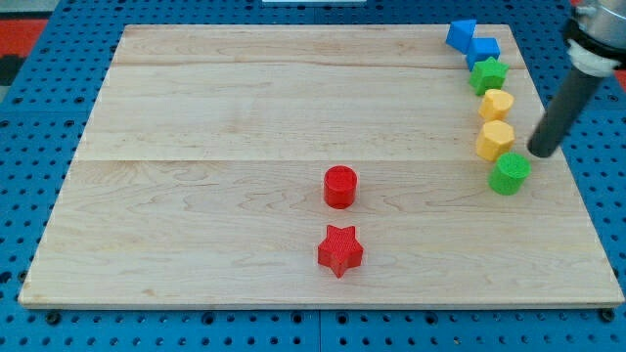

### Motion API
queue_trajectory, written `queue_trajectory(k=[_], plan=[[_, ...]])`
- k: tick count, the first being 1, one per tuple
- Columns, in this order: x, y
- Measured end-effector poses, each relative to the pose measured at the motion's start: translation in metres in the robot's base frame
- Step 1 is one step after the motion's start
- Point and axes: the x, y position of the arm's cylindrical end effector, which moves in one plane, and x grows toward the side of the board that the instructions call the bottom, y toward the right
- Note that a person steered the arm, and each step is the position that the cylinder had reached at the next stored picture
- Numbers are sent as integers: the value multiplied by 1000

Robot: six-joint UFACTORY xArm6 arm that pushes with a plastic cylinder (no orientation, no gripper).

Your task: Move the yellow blocks to the left side of the board

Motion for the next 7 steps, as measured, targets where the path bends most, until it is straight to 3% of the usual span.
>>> queue_trajectory(k=[2,5,6,7], plan=[[-20,-126],[6,-134],[6,-174],[11,-160]])
